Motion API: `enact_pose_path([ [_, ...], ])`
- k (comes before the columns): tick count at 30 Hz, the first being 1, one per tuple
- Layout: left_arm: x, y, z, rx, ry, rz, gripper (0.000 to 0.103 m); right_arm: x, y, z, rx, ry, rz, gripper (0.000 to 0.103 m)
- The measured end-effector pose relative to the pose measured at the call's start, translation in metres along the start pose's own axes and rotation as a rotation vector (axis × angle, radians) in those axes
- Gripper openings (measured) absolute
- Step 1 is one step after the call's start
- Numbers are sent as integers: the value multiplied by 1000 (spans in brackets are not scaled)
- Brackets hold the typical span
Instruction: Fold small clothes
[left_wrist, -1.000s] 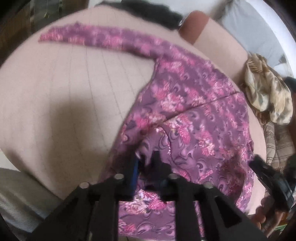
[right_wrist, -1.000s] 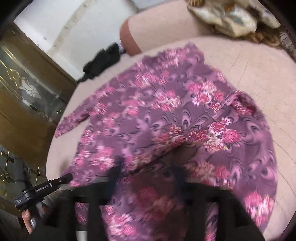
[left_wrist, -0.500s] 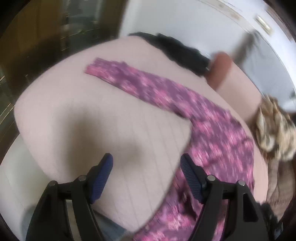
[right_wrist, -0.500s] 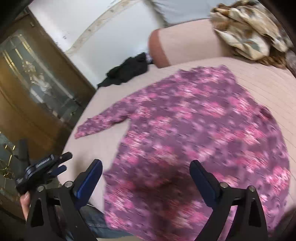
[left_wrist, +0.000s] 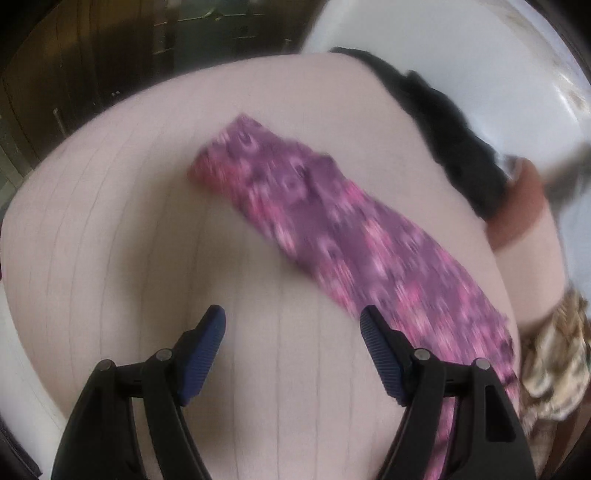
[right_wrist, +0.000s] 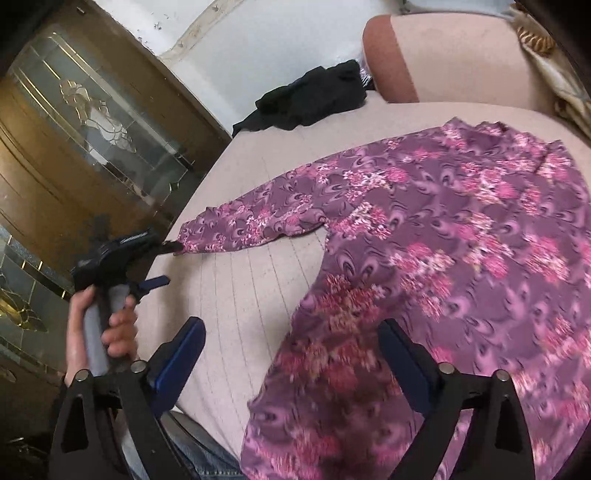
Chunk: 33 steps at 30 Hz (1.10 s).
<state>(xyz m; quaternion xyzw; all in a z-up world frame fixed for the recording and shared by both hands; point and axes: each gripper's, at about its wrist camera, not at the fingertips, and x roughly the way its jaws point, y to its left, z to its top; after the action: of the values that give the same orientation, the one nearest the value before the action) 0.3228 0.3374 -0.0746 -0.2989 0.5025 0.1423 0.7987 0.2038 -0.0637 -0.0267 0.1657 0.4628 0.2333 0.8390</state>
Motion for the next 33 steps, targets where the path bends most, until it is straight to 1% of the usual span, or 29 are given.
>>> enact_pose_path([
  [3,20,4,24,-11,-32,28,75,16,-9,8,2,14,6,85],
  [5,35,12,31,-44,-14,47,74,23,-13,12,4,23,12,79],
  [6,41,18,31,-71,5,43,73,27,-16,14,6,26,20,75],
  [7,40,18,32,-74,-6,39,73,30,-18,16,7,27,29,72],
  [9,38,18,36,-69,-37,41,73,35,-23,18,14,19,35,72],
  [11,42,25,41,-104,-41,15,73,40,-28,19,36,17,40,70],
  [13,41,33,48,-160,-66,-20,73,43,-33,18,56,27,56,67],
  [14,41,35,51,-170,-73,-21,69,43,-34,16,56,28,61,67],
  [15,42,34,54,-170,-83,-6,59,42,-35,16,51,26,61,67],
  [16,44,34,58,-166,-95,23,53,41,-36,15,49,24,59,67],
  [17,46,33,62,-165,-100,43,40,40,-37,14,45,22,57,67],
  [18,47,34,65,-172,-102,46,33,38,-37,13,38,23,62,67],
  [19,47,36,71,-184,-105,33,28,37,-38,12,37,24,64,67],
  [20,47,36,72,-187,-105,24,17,37,-39,12,39,27,66,67],
  [21,46,37,74,-183,-101,12,16,36,-40,11,41,28,68,67],
  [22,42,36,74,-175,-104,20,16,35,-41,11,42,27,70,67],
  [24,32,23,72,-129,-135,53,15,32,-43,11,47,24,71,67],
  [26,6,-8,65,-12,-241,102,15,27,-44,13,56,21,75,67],
  [27,-16,-36,55,91,-328,124,15,25,-44,13,58,19,81,66],
  [28,-30,-54,45,156,-378,129,15,21,-44,14,60,17,90,66],
  [29,-48,-77,30,232,-426,112,15,14,-45,14,63,11,104,66],
  [30,-61,-94,17,286,-450,89,15,8,-47,14,69,9,116,66],
  [32,-91,-129,-21,402,-489,17,15,-5,-53,10,86,6,130,66],
  [33,-109,-147,-50,469,-513,-23,15,-18,-60,6,95,0,130,66],
])
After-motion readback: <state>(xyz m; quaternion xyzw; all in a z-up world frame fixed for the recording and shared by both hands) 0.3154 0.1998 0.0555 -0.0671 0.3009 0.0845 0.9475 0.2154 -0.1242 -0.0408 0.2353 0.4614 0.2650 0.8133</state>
